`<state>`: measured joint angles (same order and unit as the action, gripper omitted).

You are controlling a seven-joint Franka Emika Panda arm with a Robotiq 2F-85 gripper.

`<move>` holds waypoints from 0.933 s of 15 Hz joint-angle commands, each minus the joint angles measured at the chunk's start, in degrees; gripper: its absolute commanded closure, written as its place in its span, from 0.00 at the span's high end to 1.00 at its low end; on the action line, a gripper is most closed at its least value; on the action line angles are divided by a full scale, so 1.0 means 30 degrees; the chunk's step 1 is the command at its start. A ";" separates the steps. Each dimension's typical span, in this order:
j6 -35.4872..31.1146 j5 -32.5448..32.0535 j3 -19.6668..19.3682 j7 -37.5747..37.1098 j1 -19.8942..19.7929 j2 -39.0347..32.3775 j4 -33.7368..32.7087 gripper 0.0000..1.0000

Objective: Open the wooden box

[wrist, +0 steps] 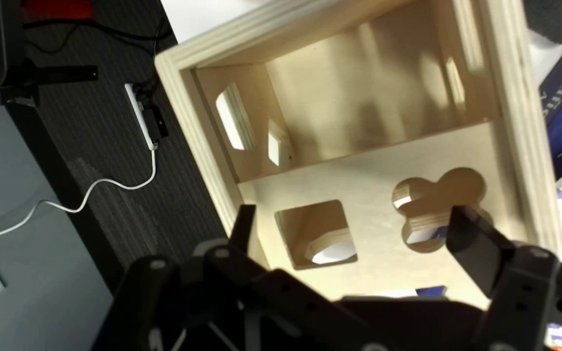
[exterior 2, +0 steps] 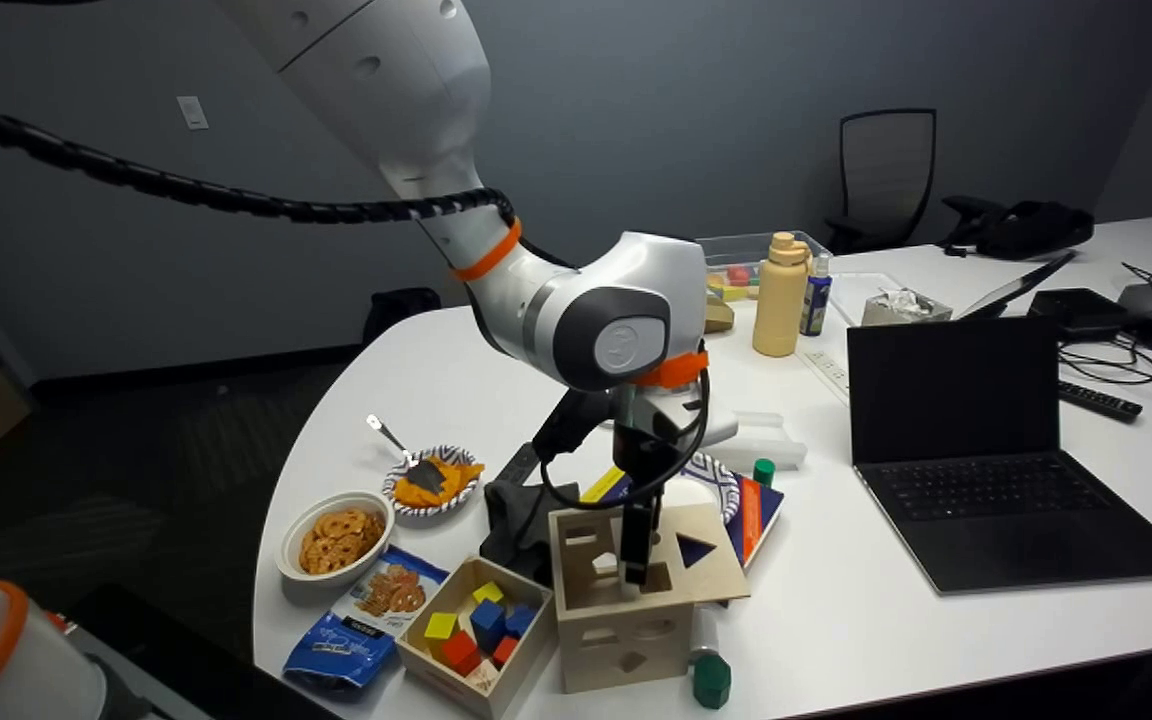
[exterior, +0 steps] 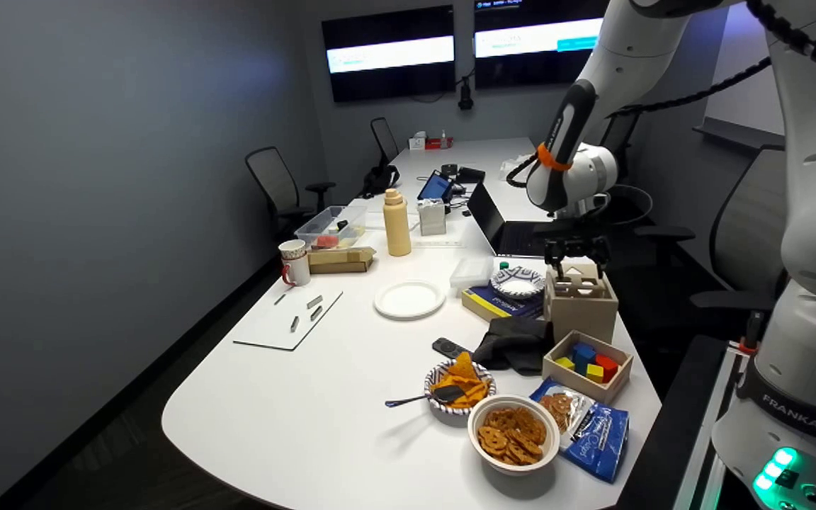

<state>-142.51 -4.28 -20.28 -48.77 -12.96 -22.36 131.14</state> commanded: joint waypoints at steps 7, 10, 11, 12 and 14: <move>-0.0184 -0.1473 -0.0476 -0.0085 0.1326 0.4073 0.1881 1.00; -0.0342 -0.2643 -0.0127 -0.0461 0.1767 0.5491 0.2638 1.00; -0.0335 -0.2884 0.0035 -0.0452 0.1791 0.5849 0.2805 1.00; -0.0335 -0.3065 0.0235 -0.0459 0.1781 0.6218 0.3014 1.00; -0.0325 -0.3475 0.0591 -0.0637 0.1652 0.6750 0.3315 1.00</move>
